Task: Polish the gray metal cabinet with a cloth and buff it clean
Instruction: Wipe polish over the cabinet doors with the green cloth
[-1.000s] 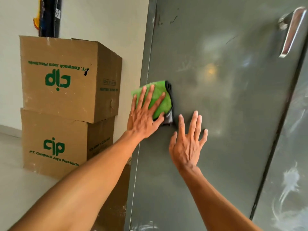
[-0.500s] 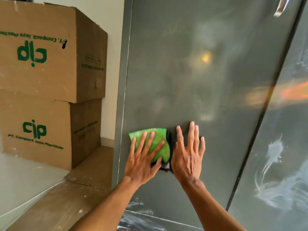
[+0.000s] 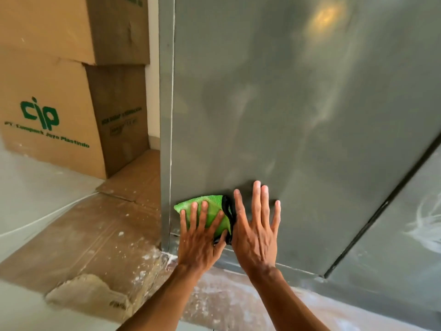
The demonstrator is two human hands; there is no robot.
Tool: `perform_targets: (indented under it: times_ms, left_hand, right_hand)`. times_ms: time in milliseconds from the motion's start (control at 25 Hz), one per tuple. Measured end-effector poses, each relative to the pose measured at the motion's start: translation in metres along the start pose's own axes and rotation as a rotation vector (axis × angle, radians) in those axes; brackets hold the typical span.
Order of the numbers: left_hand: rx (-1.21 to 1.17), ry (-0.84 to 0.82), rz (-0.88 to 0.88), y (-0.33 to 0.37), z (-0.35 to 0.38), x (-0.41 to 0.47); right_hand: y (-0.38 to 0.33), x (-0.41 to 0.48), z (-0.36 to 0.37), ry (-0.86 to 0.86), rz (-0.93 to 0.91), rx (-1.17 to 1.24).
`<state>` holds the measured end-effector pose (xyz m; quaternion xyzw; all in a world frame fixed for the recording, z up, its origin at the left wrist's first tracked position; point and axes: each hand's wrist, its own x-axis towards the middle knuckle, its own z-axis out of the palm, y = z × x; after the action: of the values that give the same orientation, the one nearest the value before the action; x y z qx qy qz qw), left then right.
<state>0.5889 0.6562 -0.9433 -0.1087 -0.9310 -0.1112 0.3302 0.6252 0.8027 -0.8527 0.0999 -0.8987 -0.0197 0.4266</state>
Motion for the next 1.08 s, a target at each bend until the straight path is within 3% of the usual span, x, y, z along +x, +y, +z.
perform_targets:
  times_ms: [120, 320, 440, 560, 640, 720, 840, 1000, 1080]
  left_hand:
    - [-0.033, -0.089, -0.145, 0.0, 0.027, -0.029]
    - [-0.206, -0.049, -0.438, 0.009, 0.056, -0.053]
    - [-0.435, -0.005, -0.641, 0.012, 0.062, -0.059]
    - [-0.73, 0.001, -0.913, 0.014, 0.058, -0.062]
    - [-0.81, -0.015, -0.986, 0.021, 0.055, -0.058]
    - [-0.742, -0.131, -1.0, 0.027, 0.059, -0.059]
    - [-0.701, -0.127, -1.012, 0.048, 0.071, -0.064]
    - [-1.121, -0.058, -0.979, 0.061, 0.037, -0.055]
    - [-1.324, 0.128, -1.11, 0.034, 0.029, -0.044]
  right_hand:
    - [-0.013, -0.025, 0.021, -0.015, -0.034, 0.029]
    - [-0.033, -0.045, 0.043, -0.05, 0.016, 0.088]
    - [-0.04, -0.044, 0.044, -0.029, 0.065, 0.109]
    - [-0.029, -0.046, 0.042, -0.064, -0.006, 0.095]
    - [-0.021, -0.05, 0.041, -0.086, -0.052, 0.072]
    - [-0.017, -0.052, 0.039, -0.124, -0.072, 0.054]
    - [-0.016, -0.051, 0.036, -0.169, -0.086, 0.047]
    - [-0.023, -0.052, 0.031, -0.174, -0.035, 0.081]
    - [-0.026, -0.051, 0.03, -0.169, -0.006, 0.095]
